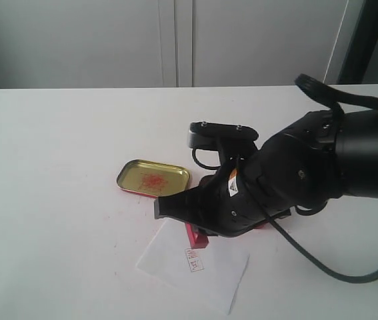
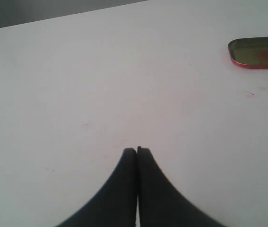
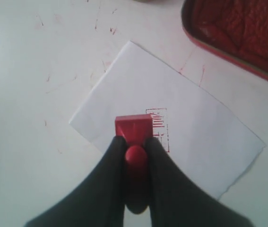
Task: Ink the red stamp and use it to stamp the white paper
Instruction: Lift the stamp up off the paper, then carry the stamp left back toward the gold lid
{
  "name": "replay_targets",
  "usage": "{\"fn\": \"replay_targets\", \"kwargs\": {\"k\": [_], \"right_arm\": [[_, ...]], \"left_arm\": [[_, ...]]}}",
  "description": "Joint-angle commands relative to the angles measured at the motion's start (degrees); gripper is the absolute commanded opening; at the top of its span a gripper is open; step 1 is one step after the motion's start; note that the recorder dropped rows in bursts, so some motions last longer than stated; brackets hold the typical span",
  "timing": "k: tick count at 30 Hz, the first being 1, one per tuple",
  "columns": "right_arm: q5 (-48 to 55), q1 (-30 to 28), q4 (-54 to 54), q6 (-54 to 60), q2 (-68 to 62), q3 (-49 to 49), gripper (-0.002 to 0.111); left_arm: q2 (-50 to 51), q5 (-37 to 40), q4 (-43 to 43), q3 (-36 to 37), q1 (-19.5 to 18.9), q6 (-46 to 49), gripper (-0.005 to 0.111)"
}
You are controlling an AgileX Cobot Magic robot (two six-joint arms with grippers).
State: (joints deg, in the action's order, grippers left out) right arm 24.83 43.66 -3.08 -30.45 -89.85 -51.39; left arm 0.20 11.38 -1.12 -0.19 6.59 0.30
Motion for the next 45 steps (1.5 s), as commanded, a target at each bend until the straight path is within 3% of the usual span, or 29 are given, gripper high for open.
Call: {"fn": "replay_targets", "kwargs": {"k": [1, 10, 19, 28, 45], "right_arm": [[0.75, -0.43, -0.16, 0.57, 0.55, 0.17, 0.0], [-0.22, -1.27, -3.31, 1.91, 0.55, 0.17, 0.0], [-3.53, -3.14, -19.74, 18.75, 0.35, 0.17, 0.0], [-10.35, -3.03, -27.05, 18.75, -4.07, -0.21, 0.0], [-11.48, -0.06, -30.8, 18.86, -16.88, -11.22, 0.0]], "left_arm": [[-0.2, -0.19, 0.16, 0.19, -0.16, 0.16, 0.0], [-0.2, -0.19, 0.16, 0.19, -0.16, 0.16, 0.0], [-0.2, -0.19, 0.16, 0.19, -0.16, 0.16, 0.0], [-0.2, -0.19, 0.16, 0.19, -0.16, 0.16, 0.0], [-0.2, -0.19, 0.16, 0.19, -0.16, 0.16, 0.0]]}}
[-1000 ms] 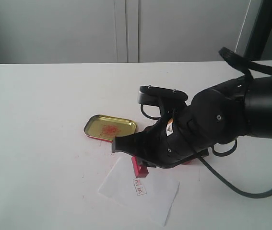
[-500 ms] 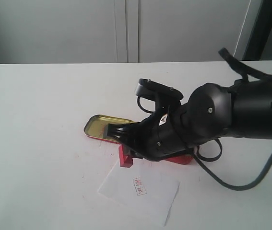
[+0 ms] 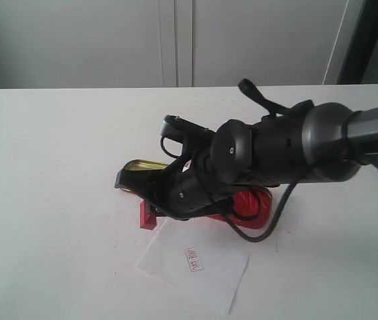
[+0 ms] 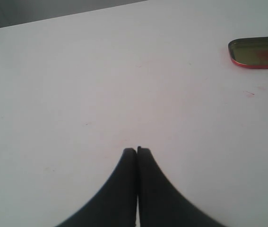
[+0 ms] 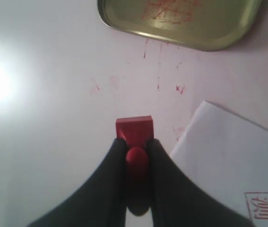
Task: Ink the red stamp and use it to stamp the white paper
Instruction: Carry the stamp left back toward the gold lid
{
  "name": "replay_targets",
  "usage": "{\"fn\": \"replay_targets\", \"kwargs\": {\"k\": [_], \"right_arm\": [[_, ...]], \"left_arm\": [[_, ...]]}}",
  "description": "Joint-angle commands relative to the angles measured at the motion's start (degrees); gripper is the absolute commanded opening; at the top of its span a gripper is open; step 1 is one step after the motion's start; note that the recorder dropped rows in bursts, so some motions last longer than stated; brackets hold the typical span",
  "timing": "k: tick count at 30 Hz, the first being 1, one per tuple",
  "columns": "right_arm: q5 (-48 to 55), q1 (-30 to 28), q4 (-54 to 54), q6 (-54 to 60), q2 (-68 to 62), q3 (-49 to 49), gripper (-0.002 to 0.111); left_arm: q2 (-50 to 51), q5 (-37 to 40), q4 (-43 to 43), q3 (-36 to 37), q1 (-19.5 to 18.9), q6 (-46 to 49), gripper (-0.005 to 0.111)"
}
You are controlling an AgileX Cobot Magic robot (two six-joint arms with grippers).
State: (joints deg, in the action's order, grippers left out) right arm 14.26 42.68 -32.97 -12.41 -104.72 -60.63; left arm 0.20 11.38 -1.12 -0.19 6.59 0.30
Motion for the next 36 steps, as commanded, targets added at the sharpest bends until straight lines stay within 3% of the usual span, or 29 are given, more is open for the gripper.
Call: {"fn": "replay_targets", "kwargs": {"k": [1, 9, 18, 22, 36], "right_arm": [[-0.7, 1.19, -1.63, 0.81, -3.46, -3.09, 0.0], [0.62, 2.07, -10.46, 7.41, -9.14, -8.91, 0.0], [4.5, 0.86, -37.72, 34.95, -12.88, -9.56, 0.0], [6.98, -0.09, -44.42, 42.14, -14.03, -9.56, 0.0], [5.81, -0.61, -46.74, 47.1, -15.45, -9.32, 0.004]], "left_arm": [[-0.2, -0.19, 0.16, 0.19, -0.16, 0.16, 0.0], [-0.2, -0.19, 0.16, 0.19, -0.16, 0.16, 0.0], [-0.2, -0.19, 0.16, 0.19, -0.16, 0.16, 0.0], [-0.2, -0.19, 0.16, 0.19, -0.16, 0.16, 0.0], [-0.2, -0.19, 0.16, 0.19, -0.16, 0.16, 0.0]]}}
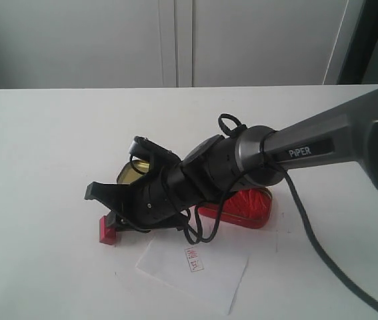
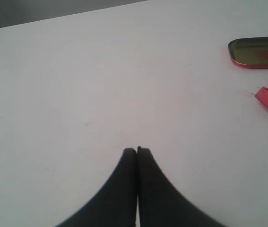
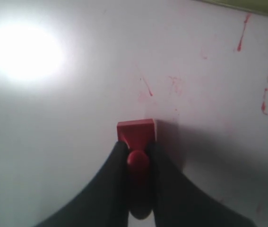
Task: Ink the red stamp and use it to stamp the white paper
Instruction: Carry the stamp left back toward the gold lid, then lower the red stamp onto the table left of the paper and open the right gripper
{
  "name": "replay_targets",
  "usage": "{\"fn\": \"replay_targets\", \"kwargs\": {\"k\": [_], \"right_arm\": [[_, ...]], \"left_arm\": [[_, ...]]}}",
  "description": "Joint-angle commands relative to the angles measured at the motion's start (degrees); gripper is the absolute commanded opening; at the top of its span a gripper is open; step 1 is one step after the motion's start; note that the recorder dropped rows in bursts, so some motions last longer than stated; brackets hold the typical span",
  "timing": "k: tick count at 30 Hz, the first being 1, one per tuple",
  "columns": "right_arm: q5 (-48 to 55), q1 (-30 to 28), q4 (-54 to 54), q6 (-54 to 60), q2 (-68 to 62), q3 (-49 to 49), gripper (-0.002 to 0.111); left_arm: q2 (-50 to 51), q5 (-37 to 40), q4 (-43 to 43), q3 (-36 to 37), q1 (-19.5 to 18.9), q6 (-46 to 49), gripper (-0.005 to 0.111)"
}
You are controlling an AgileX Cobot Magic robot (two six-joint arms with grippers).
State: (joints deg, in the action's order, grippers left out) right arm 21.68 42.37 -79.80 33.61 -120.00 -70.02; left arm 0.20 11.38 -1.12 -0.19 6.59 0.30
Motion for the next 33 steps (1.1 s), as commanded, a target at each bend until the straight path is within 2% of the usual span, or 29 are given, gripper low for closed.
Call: {"fn": "replay_targets", "kwargs": {"k": [1, 9, 20, 29, 33], "right_arm": [[-1.72, -0.3, 0.24, 1.09, -0.17, 0.07, 0.006], [-5.03, -0.2, 1.94, 1.09, -0.05, 0.45, 0.03], [-11.32, -0.2, 2.07, 0.73, 0.16, 1.6, 0.032], [-11.87, -0.2, 2.07, 0.73, 0.53, 1.6, 0.032], [-11.87, -0.2, 2.23, 0.73, 0.53, 1.6, 0.042]], "left_arm": [[-0.2, -0.19, 0.16, 0.19, -0.16, 0.16, 0.0], [-0.2, -0.19, 0.16, 0.19, -0.16, 0.16, 0.0], [-0.2, -0.19, 0.16, 0.19, -0.16, 0.16, 0.0], [-0.2, -0.19, 0.16, 0.19, -0.16, 0.16, 0.0], [-0.2, -0.19, 0.16, 0.19, -0.16, 0.16, 0.0]]}}
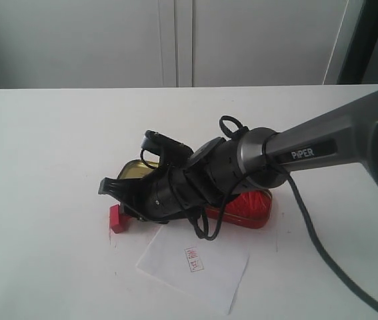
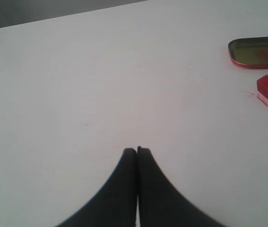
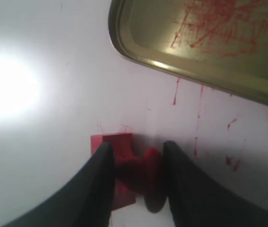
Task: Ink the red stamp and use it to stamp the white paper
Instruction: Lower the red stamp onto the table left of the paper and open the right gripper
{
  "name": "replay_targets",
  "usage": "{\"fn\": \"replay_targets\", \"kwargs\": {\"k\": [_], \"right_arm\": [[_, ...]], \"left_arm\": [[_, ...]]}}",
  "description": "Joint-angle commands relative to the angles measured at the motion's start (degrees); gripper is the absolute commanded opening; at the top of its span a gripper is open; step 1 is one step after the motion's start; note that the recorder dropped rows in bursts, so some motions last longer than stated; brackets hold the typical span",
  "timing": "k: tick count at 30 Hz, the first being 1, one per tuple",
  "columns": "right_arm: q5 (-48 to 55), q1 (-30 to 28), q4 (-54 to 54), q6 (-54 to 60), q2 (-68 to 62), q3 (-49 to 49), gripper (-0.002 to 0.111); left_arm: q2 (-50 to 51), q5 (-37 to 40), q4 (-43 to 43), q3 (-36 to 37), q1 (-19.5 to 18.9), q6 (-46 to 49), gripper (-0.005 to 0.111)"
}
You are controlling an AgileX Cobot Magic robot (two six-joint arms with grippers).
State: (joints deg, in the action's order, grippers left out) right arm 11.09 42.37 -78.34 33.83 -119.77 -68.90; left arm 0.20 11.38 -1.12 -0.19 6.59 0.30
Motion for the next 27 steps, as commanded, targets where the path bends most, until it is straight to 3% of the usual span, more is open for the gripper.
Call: {"fn": "replay_targets", "kwargs": {"k": [1, 16, 27], "right_arm": [[-1.28, -0.2, 0.77, 0.51, 0.3, 0.47, 0.044], [-2.03, -0.2, 0.77, 0.51, 0.3, 0.47, 0.057], [-4.48, -0.2, 0.77, 0.51, 1.53, 0.47, 0.058]], "left_arm": [[-0.2, -0.19, 0.16, 0.19, -0.16, 0.16, 0.0], [-0.2, -0.19, 0.16, 0.19, -0.16, 0.16, 0.0], [-0.2, -0.19, 0.16, 0.19, -0.16, 0.16, 0.0]]}}
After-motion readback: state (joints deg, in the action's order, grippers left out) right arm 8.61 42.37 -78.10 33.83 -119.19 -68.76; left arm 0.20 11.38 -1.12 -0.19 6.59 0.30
